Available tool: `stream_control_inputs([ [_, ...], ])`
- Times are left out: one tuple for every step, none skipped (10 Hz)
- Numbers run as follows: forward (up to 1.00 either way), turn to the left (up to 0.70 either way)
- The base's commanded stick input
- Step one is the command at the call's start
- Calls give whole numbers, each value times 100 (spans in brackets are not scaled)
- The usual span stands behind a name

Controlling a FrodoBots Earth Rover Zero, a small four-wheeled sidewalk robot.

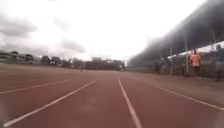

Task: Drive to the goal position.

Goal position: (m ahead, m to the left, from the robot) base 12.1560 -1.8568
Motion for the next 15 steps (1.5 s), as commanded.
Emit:
stream_control_inputs([
  [85, 0],
  [85, 0],
  [85, 0],
  [85, 0],
  [85, 0],
  [85, 0],
  [85, 0],
  [85, 0],
  [85, 0],
  [85, 0],
  [85, 0],
  [85, 0],
  [85, 0],
  [85, 0],
  [85, 0],
])
